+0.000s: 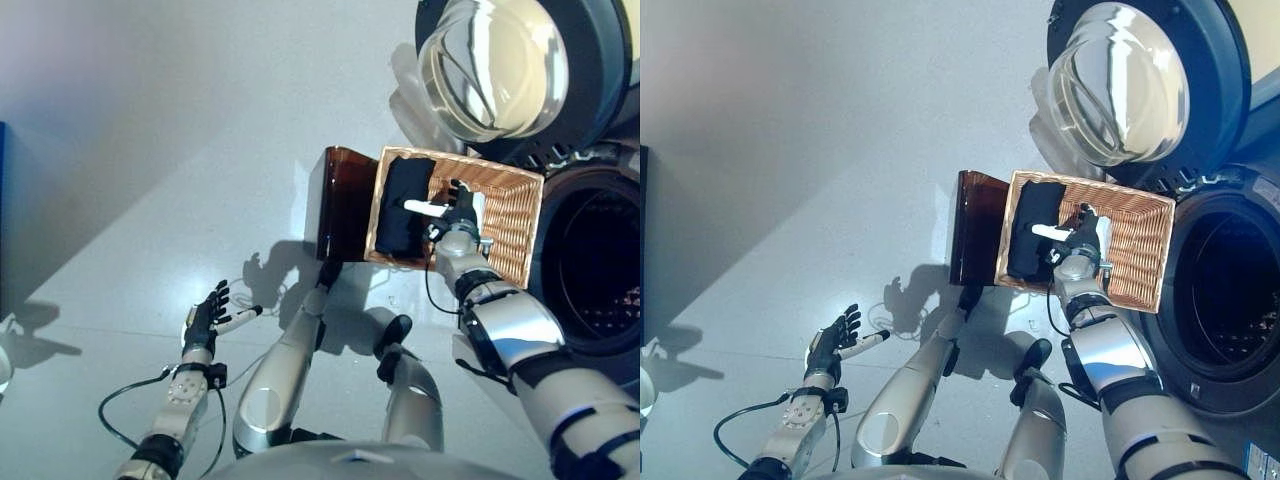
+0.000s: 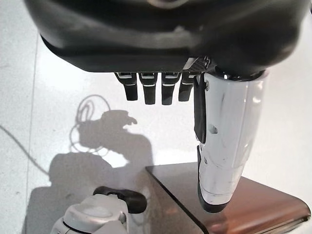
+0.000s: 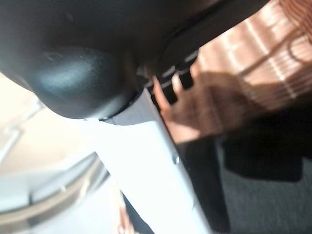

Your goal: Pick up the clothes and place them into the washing machine

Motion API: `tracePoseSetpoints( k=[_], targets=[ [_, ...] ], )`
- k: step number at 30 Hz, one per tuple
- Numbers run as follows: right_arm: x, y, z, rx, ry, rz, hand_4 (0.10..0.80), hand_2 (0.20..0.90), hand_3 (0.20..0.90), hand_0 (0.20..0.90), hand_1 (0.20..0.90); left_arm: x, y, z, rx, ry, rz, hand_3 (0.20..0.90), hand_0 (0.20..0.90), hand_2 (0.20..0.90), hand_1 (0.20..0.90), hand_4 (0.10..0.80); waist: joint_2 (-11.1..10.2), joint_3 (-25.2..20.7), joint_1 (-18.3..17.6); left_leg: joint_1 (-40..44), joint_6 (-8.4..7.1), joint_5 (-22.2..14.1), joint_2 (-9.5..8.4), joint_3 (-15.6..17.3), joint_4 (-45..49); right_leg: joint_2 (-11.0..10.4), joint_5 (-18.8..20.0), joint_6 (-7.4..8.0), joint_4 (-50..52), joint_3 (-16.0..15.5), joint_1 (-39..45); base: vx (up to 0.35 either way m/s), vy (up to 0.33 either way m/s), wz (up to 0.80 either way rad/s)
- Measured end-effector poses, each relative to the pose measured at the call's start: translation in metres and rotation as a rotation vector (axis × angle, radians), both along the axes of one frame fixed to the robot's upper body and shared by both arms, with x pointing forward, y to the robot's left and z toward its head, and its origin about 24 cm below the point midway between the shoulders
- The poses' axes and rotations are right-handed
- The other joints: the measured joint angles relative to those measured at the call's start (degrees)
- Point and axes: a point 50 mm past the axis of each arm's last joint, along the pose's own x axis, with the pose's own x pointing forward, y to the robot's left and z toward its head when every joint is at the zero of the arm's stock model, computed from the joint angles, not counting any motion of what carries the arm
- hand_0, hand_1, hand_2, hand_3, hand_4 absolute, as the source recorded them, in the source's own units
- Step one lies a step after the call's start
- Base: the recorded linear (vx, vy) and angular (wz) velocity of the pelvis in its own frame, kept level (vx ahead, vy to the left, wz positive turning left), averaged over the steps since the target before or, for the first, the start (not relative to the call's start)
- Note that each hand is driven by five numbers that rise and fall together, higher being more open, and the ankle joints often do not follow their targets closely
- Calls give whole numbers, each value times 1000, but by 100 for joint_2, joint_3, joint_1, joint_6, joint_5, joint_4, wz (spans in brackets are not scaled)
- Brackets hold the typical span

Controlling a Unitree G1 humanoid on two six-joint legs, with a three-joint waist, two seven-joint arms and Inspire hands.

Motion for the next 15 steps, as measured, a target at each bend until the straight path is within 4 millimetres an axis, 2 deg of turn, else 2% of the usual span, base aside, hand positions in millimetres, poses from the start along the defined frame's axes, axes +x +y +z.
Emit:
tracePoseSetpoints(
  k=[8, 9, 10, 11, 15],
  targets=[
    [6, 1, 11, -11, -20, -6, 800, 900, 900, 900, 900, 7, 2, 6, 13, -34, 10, 900, 900, 900, 900, 800, -15, 187, 159, -142, -4, 3, -92, -126, 50, -22, 4, 8, -56, -73, -20, 18, -12, 10],
    [7, 1, 15, -24, -26, -10, 643, 680, 680, 680, 680, 8, 2, 8, 14, -43, 9, 900, 900, 900, 900, 800, -15, 210, 136, -200, -12, -36, -94, -126, 97, -73, -21, 22, -45, -113, -35, -111, 36, 21],
    [7, 1, 15, -31, -26, -15, 533, 527, 527, 527, 527, 10, 1, 9, 16, -48, 10, 900, 900, 900, 900, 800, -9, 246, 127, -226, -39, -30, -111, -97, 120, -50, -34, 45, -24, -120, -35, -9, 2, 24],
    [7, 0, 15, -33, -22, -24, 300, 200, 200, 200, 200, 11, 1, 10, 15, -54, 10, 900, 900, 900, 900, 800, -10, 248, 128, -274, -53, -48, -114, -108, 163, -81, -63, 47, -24, -134, -40, -10, 13, 23],
    [11, -2, 27, -69, -32, -68, 300, 200, 200, 200, 200, 13, 1, 12, 19, -61, 14, 900, 900, 900, 900, 800, -4, 265, 153, -365, -74, -111, -133, -51, 242, -118, -115, 63, -5, -104, -87, -7, 20, 7]
  ],
)
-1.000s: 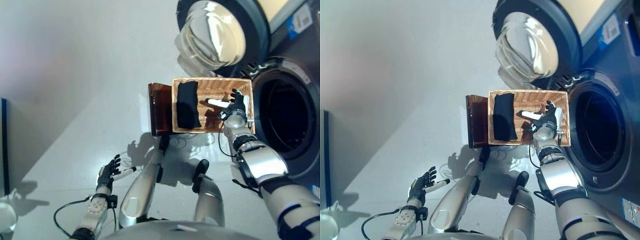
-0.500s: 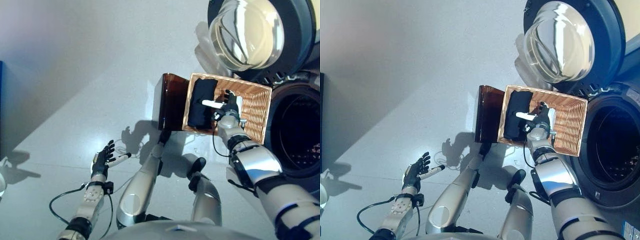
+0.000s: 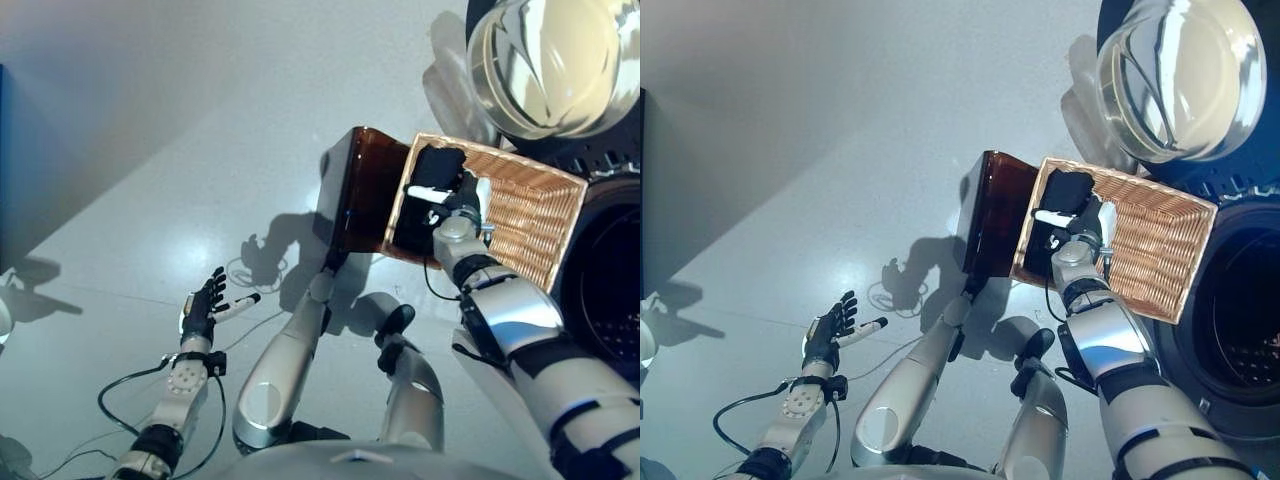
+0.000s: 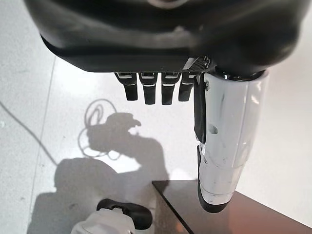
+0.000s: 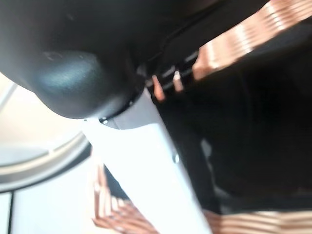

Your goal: Pick up the clothes and place them into the washing machine

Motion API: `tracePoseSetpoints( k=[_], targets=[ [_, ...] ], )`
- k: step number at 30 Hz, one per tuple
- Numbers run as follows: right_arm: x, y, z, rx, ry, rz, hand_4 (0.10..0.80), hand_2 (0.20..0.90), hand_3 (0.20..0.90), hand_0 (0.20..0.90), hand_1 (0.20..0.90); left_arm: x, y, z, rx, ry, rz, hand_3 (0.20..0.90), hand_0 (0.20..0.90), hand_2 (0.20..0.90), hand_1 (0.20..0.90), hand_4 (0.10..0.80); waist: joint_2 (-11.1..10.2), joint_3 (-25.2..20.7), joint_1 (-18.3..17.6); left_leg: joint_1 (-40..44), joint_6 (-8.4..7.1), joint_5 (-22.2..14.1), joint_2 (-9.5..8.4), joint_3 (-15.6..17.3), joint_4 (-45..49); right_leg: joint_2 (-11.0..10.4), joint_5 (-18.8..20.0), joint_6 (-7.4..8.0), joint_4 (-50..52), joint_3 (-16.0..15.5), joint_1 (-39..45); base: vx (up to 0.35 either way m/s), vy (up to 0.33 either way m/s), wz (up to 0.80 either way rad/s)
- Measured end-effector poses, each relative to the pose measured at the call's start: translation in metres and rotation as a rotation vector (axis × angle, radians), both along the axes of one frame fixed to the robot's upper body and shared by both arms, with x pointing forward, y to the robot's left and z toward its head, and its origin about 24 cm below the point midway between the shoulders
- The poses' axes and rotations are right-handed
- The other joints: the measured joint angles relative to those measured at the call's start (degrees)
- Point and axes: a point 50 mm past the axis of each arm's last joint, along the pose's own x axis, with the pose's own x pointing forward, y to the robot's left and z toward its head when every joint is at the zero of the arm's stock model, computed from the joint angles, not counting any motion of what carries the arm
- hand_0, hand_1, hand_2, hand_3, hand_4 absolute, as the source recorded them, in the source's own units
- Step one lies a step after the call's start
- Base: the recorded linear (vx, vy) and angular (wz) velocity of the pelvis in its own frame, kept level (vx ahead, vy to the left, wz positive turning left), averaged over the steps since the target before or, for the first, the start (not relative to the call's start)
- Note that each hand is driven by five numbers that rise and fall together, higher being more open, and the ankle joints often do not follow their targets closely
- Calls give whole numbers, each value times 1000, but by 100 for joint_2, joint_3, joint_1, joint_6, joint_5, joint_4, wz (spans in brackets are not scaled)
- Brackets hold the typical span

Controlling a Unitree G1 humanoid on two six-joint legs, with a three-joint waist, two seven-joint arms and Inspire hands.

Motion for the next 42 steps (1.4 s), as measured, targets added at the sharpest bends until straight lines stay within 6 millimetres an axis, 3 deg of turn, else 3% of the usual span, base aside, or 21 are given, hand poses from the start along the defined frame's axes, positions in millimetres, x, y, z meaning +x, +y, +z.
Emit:
tracePoseSetpoints(
  k=[11, 24, 28, 34, 38, 42],
  targets=[
    [1, -6, 7, -54, 9, -15, 300, 200, 200, 200, 200, 2, -5, 3, 3, -18, -7, 900, 900, 900, 900, 800, 140, 96, 70, -44, -97, -116, 38, 111, 168, 49, -8, 50, -6, 101, -2, 13, 13, -3],
    [2, -5, 7, -56, 4, -7, 300, 200, 200, 200, 200, 0, -7, 1, 9, -8, -27, 900, 900, 900, 900, 800, 179, 121, -43, 33, -74, -168, 37, 321, 310, 30, -9, 82, 72, 330, 0, -29, 13, -6],
    [-4, -13, 0, -28, 15, -43, 300, 200, 200, 200, 200, -1, -6, 0, 14, 2, -29, 900, 900, 900, 900, 800, 181, 120, -71, 272, -70, -177, 38, 456, 266, 10, 31, 96, 62, 482, 139, 16, 17, -17],
    [-11, -24, -8, 103, -9, -125, 300, 200, 200, 200, 200, -10, -2, -8, 22, 48, -19, 900, 900, 900, 900, 800, 203, 63, -237, 629, -37, -205, 50, 704, 132, -18, 105, 104, -23, 773, 295, 29, 23, -20],
    [-20, -36, -18, 309, -86, -238, 300, 200, 200, 200, 200, -16, 0, -15, 16, 88, -34, 900, 900, 900, 900, 800, 288, 3, -394, 811, -22, -214, 22, 876, 56, -71, 153, 132, -42, 943, 370, 61, 40, -19],
    [-41, -52, -41, 579, -217, -377, 300, 200, 200, 200, 200, -29, -1, -25, -1, 144, -52, 900, 900, 900, 900, 800, 574, -249, -529, 1014, -19, -216, 21, 966, -82, -87, 212, 190, -212, 995, 521, 48, 32, -12]
  ],
)
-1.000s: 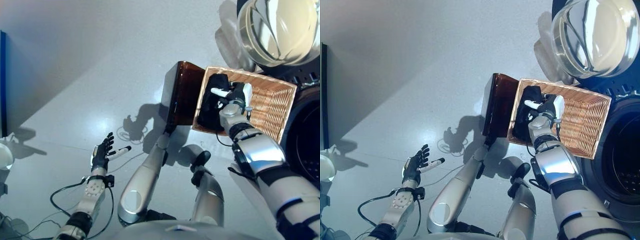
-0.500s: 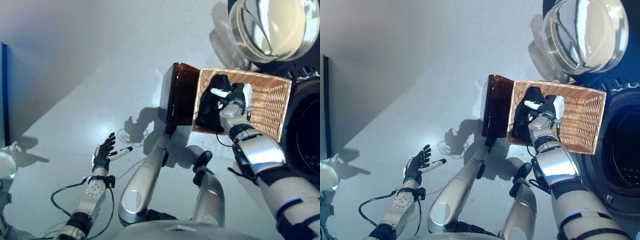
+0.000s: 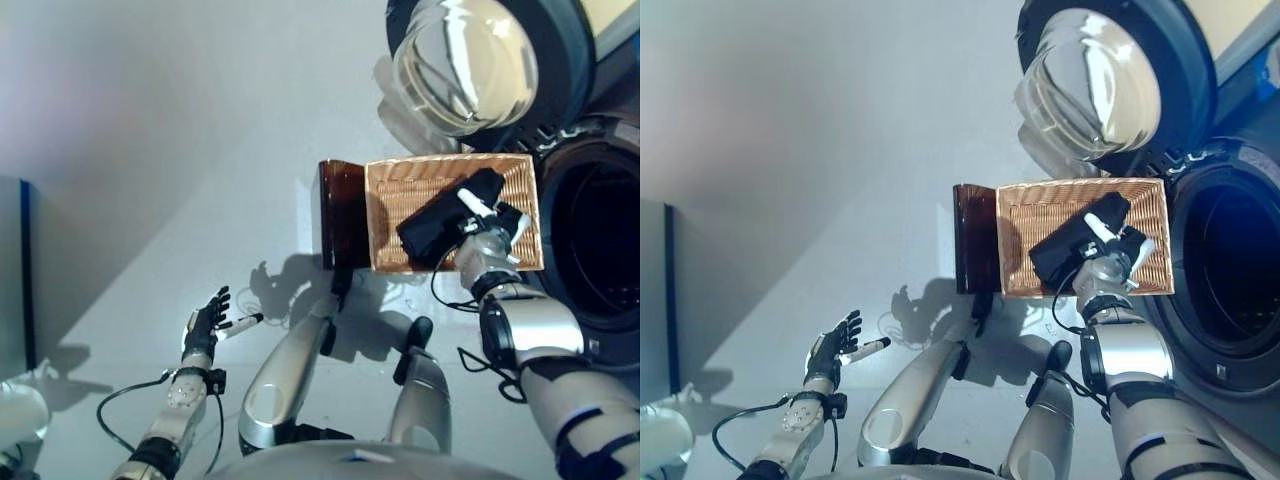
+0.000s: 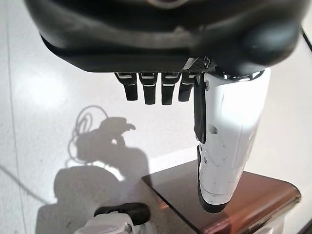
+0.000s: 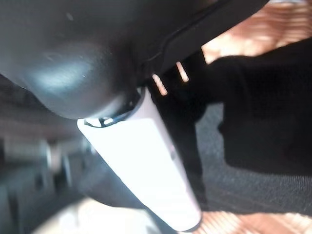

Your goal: Pick up the clothes and place them into the washing machine

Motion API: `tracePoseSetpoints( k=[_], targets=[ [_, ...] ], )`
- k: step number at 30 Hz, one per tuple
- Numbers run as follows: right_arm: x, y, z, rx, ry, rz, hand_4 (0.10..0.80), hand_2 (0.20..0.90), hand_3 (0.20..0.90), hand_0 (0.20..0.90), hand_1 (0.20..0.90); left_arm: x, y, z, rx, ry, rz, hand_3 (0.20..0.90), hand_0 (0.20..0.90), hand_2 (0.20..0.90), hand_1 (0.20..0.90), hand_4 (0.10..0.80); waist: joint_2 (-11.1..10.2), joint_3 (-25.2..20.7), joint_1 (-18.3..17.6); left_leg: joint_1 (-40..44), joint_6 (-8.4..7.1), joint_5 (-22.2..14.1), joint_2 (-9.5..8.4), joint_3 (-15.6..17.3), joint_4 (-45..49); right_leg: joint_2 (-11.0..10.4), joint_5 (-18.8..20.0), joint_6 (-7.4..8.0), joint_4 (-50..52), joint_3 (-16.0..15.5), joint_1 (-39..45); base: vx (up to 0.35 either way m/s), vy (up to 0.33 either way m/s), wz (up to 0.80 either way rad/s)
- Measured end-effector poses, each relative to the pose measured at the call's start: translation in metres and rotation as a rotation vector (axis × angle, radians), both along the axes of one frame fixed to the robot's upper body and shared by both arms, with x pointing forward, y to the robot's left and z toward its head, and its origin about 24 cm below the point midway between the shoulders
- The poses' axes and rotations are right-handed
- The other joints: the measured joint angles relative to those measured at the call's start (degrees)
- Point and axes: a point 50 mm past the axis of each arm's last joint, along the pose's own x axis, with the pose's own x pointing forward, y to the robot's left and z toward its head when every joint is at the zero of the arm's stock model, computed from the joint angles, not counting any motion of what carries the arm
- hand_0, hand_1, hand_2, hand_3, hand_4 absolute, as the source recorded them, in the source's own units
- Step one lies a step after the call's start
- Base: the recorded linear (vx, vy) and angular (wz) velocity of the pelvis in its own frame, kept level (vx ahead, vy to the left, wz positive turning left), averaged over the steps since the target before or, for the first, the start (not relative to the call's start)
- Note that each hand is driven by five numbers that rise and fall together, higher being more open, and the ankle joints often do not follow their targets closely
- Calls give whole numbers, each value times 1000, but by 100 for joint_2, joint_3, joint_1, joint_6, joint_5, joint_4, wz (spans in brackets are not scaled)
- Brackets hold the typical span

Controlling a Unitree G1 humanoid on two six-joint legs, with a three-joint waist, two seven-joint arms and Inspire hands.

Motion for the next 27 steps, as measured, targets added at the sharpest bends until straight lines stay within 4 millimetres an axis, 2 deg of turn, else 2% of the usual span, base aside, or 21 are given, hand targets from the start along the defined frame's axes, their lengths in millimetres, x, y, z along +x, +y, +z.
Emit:
tracePoseSetpoints(
  k=[3, 4, 6, 11, 15, 20, 23, 25, 27],
  targets=[
    [-11, -7, -13, 136, -49, -95, 300, 200, 200, 200, 200, -10, -3, -9, -15, 46, 4, 900, 900, 900, 900, 800, 210, -184, -87, 68, 23, 17, 7, 71, -25, 3, 54, 93, -70, 76, 71, 42, 26, -16],
    [-19, -9, -22, 200, -74, -140, 300, 200, 200, 200, 200, -19, -7, -15, -33, 83, 10, 900, 900, 900, 900, 800, 322, -278, -117, 191, 79, 57, 8, 76, -71, 12, 80, 134, -133, 107, 185, 28, 31, -14],
    [-29, -12, -32, 254, -99, -195, 300, 200, 200, 200, 200, -32, -13, -22, -63, 122, 5, 900, 900, 900, 900, 800, 418, -439, -201, 303, 58, 40, 30, 98, -186, 23, 74, 125, -162, 160, 177, 49, 39, -18],
    [-41, -28, -32, 367, -264, -366, 300, 200, 200, 200, 200, -57, -39, -34, -153, 198, -52, 900, 900, 900, 900, 800, 689, -677, -350, 396, 62, 53, 36, 172, -314, 34, 81, 120, -128, 276, 153, 26, 27, -13],
    [-44, -37, -25, 419, -375, -458, 300, 200, 200, 200, 200, -63, -45, -38, -178, 225, -61, 900, 900, 900, 900, 800, 803, -767, -340, 397, 60, 55, 70, 260, -340, 48, 75, 109, -60, 349, 41, 51, 14, -10],
    [-43, -54, -6, 387, -456, -504, 300, 200, 200, 200, 200, -71, -47, -41, -185, 252, -58, 900, 900, 900, 900, 800, 1045, -952, -313, 411, 63, 89, 62, 286, -425, 39, 31, 88, 36, 402, -58, 29, 2, -3],
    [-44, -72, 14, 357, -493, -561, 300, 200, 200, 200, 200, -76, -48, -42, -194, 262, -65, 900, 900, 900, 900, 800, 1179, -1049, -303, 415, 12, 140, 35, 288, -512, 11, -6, 98, 120, 424, -136, 0, 0, 0],
    [-45, -94, 44, 296, -531, -607, 300, 200, 200, 200, 200, -76, -48, -40, -203, 251, -75, 900, 900, 900, 900, 800, 1309, -1079, -281, 416, 6, 175, 7, 294, -560, -18, -28, 115, 177, 444, -162, -6, 15, 0],
    [-42, -115, 95, 225, -623, -644, 300, 200, 200, 200, 200, -76, -48, -38, -206, 235, -77, 900, 900, 900, 900, 800, 1422, -1074, -264, 379, 15, 210, -5, 349, -622, -32, -30, 128, 220, 500, -268, -26, 39, -7]
  ],
)
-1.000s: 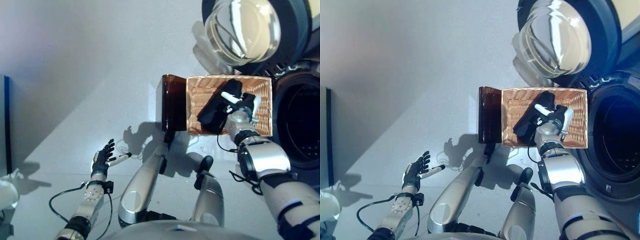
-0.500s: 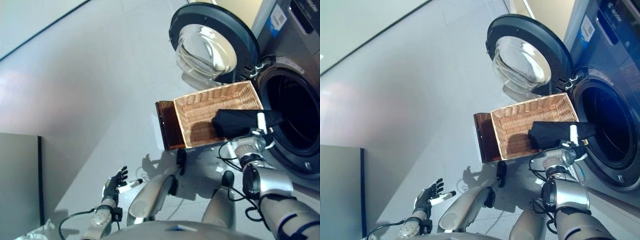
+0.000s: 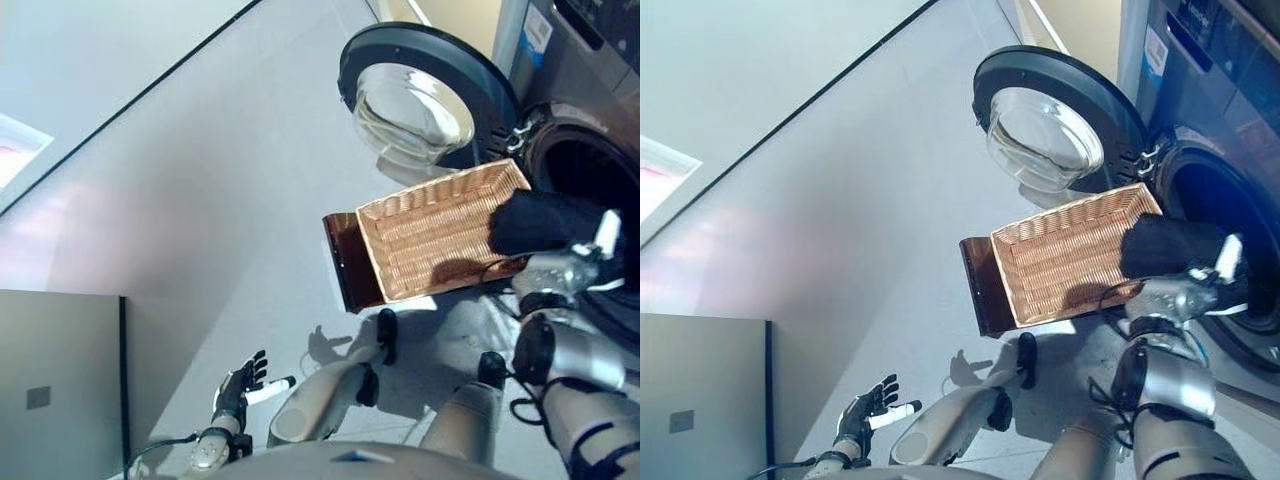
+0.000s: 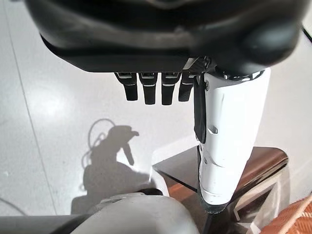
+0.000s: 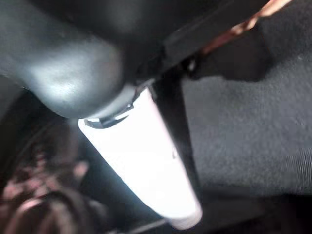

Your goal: Pick up the clothes and place them into the washing machine

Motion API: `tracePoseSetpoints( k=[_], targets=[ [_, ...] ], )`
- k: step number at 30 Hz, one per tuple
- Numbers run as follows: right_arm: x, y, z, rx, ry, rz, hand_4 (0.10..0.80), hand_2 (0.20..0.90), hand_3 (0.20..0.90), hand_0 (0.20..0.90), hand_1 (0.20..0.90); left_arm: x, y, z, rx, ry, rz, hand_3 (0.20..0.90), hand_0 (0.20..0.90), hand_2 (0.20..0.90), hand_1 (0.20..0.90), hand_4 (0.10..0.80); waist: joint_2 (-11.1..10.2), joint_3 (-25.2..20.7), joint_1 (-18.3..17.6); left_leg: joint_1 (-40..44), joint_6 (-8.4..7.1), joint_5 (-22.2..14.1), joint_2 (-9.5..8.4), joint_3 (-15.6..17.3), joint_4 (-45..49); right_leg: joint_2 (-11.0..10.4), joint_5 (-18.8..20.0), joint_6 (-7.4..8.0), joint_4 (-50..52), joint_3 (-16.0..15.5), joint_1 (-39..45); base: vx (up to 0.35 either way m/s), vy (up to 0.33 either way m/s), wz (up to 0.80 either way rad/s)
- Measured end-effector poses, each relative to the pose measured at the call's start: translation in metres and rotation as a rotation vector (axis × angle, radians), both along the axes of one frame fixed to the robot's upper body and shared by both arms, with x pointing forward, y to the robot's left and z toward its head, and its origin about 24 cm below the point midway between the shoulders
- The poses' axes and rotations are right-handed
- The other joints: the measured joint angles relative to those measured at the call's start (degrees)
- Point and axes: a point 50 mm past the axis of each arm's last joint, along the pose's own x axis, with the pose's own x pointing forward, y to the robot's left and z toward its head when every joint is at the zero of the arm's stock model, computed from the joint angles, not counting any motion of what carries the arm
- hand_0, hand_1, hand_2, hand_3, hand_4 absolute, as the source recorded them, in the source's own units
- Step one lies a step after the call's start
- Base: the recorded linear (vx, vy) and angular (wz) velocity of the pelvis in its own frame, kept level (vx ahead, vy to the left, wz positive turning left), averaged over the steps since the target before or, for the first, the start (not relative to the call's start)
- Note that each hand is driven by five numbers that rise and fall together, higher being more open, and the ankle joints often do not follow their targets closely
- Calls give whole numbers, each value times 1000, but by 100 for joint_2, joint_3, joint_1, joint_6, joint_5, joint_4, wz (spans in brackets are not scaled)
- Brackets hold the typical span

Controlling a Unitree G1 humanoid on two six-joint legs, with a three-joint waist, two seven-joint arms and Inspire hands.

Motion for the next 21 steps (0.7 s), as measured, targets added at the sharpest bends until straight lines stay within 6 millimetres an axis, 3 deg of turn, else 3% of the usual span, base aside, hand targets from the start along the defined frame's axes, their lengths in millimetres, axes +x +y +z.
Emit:
tracePoseSetpoints(
  k=[2, 5, 6, 7, 10, 17, 18, 21],
  targets=[
    [9, 0, 27, -4, -46, -6, 300, 200, 200, 200, 200, -2, 0, 0, -1, 4, 2, 900, 900, 900, 900, 800, 91, 6, 27, -15, 18, 33, -18, 75, -36, -6, -6, 7, 84, 115, -172, -24, 27, -20],
    [12, 6, 44, -101, -33, -22, 300, 200, 200, 200, 200, 1, -3, 3, -12, -21, 4, 900, 900, 900, 900, 800, 207, 21, -1, -104, 23, 45, -27, 164, -84, -11, -6, 11, 154, 219, -337, 23, 36, -13],
    [13, 7, 50, -106, -55, -29, 402, 343, 343, 343, 343, 3, -4, 4, -18, -31, 1, 900, 900, 900, 900, 800, 222, 29, 12, -133, 19, 49, -47, 174, -104, -18, -5, 11, 185, 266, -403, 26, 39, -12],
    [13, 7, 52, -116, -58, -34, 800, 900, 900, 900, 900, 4, -5, 5, -21, -41, -2, 900, 900, 900, 900, 800, 228, 28, 35, -167, 16, 51, -74, 174, -99, -43, -3, 13, 206, 301, -494, 8, 18, -11],
    [14, 8, 56, -164, -39, -26, 800, 900, 900, 900, 900, 5, -5, 6, -20, -47, 13, 900, 900, 900, 900, 800, 212, 46, 35, -211, 35, 37, -122, 210, -107, -77, -3, 13, 240, 382, -582, -1, 13, -10],
    [24, 16, 24, -243, 113, 161, 800, 900, 900, 900, 900, 7, -6, 6, -22, -52, 12, 900, 900, 900, 900, 800, 54, 180, -73, -193, 47, 36, -71, 234, -63, -25, -6, 21, 257, 395, -558, -35, -7, -5],
    [28, 26, 7, -226, 156, 214, 800, 900, 900, 900, 900, 7, -9, 5, -29, -48, 17, 900, 900, 900, 900, 800, 46, 186, -60, -189, 118, 85, -53, 212, -47, 5, -14, 17, 297, 394, -560, -17, -52, -3],
    [27, 44, -30, -164, 209, 278, 800, 900, 900, 900, 900, 8, -13, 5, -42, -48, 6, 900, 900, 900, 900, 800, -8, 230, -97, -169, 128, 93, 11, 158, 6, 66, -43, -17, 377, 334, -518, -30, -43, 5]
  ],
)
